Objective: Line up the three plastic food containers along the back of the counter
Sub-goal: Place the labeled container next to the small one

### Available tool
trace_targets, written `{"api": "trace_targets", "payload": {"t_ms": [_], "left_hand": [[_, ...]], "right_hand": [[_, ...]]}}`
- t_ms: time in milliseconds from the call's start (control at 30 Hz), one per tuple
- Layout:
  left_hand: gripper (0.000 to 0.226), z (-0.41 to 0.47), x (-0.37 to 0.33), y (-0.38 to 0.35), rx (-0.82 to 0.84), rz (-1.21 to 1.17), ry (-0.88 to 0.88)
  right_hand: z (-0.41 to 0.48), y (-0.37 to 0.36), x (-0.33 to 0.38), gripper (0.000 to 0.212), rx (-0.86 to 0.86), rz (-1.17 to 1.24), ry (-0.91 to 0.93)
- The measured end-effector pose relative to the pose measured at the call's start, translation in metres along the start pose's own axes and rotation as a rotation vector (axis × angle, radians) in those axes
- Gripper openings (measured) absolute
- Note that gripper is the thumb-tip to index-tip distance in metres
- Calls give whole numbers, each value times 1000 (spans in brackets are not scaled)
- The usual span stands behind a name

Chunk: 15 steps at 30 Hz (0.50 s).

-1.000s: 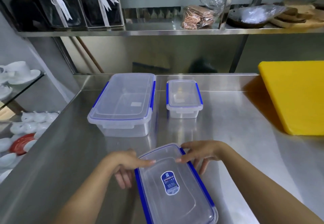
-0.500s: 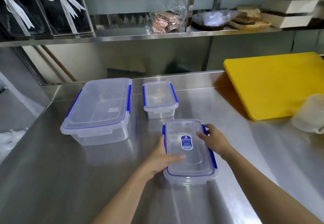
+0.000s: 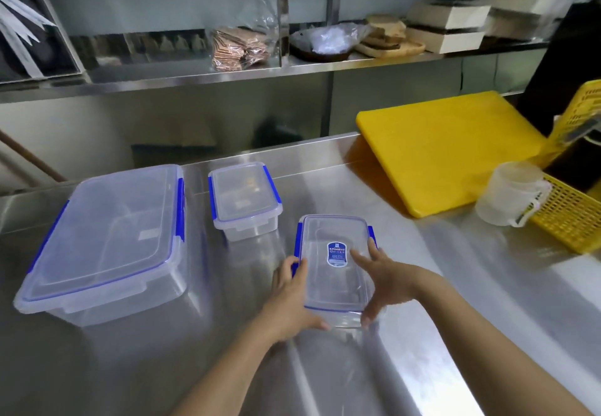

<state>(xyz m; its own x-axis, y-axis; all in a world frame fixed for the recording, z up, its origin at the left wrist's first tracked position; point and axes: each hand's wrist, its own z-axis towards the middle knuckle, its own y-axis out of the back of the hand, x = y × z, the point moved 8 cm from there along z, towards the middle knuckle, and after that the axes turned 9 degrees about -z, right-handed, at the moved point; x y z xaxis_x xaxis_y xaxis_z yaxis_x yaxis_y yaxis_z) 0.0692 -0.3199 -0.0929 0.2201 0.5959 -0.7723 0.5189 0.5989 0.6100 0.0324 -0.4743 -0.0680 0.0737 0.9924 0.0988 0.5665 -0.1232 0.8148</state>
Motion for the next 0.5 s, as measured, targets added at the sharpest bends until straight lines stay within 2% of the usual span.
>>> {"api": "trace_targets", "payload": {"t_ms": [100,200,300,367,433,500], "left_hand": [[75,13,-12,12,-191,27,-42],[52,31,-18,15,-259,172,-44],[45,51,-26,28,-355,237,-73],[50,67,-26,27,-244,301,-22],[47,85,-25,36,-299,333,-21],[44,106,-23,36,-264,336,-8]], "right_hand": [[9,20,-7,104,-90,54,-14],[26,37,-15,82,-136,77,-43],[42,57,-25,59,-261,52,-89],[52,66,-30,49,-329,36,-120],[68,74,-33,45,-338,-15,-124],[84,82,-32,45,-346,-67,-106]]}}
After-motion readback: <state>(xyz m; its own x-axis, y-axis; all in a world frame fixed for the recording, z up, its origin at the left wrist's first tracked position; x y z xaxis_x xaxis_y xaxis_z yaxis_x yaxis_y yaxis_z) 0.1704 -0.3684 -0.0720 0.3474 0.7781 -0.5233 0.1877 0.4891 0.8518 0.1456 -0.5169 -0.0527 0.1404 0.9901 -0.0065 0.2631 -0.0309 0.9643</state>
